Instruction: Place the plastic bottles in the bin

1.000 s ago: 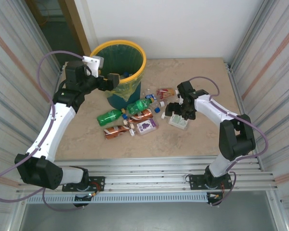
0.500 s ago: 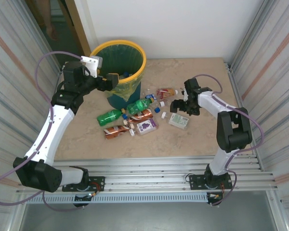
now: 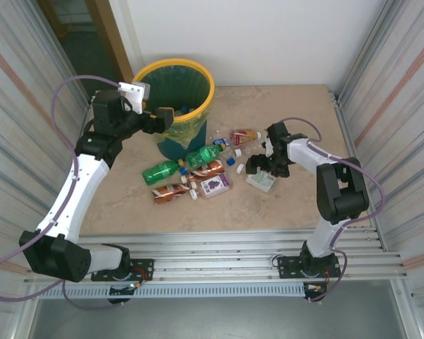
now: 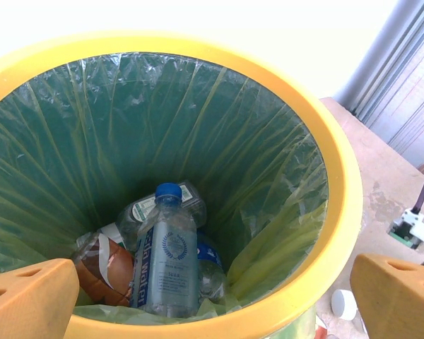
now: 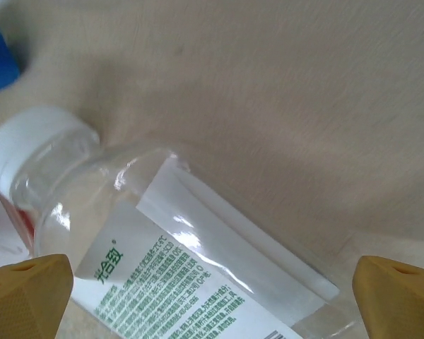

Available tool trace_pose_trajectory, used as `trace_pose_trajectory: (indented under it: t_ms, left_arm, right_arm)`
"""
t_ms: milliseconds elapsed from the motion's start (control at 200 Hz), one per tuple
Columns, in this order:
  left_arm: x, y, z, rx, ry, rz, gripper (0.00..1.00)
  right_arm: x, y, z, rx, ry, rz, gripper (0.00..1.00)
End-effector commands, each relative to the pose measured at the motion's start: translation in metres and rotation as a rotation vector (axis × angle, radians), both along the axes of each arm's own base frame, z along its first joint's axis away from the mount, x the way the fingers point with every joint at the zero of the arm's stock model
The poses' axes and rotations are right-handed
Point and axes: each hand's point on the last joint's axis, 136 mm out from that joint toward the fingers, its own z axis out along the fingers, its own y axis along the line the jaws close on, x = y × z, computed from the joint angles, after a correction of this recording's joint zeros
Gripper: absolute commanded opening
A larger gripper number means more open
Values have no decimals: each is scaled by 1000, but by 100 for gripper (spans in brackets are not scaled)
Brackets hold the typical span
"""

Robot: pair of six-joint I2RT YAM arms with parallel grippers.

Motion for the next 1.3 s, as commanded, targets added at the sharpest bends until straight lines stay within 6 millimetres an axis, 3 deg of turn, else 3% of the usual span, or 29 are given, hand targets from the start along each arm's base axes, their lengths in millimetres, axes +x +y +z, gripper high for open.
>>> trace_pose_trajectory:
  t_ms: [0, 586, 756, 907, 1062, 1297]
  left_arm:
    - [-1, -4, 9, -16, -22, -7, 99]
    - [-2, -4, 4, -30, -8, -4, 99]
    - [-2, -2, 4, -36, -8, 12, 99]
    - [-1, -1, 3, -44, -6, 21, 99]
    - [0, 1, 4, -52, -4, 40, 99]
    - [1, 5, 4, -98, -2, 70, 99]
  right_arm:
    - [-15, 9, 9, 11, 8, 11, 100]
    - [-56, 16, -19, -143, 67, 60, 96]
    - [-67, 18, -29, -196, 90, 90, 84]
    - [-70, 19, -33, -243, 92, 106, 68]
    - [-71, 24, -24, -246, 71, 126, 52]
    - [-70, 33, 14, -247, -30, 155, 45]
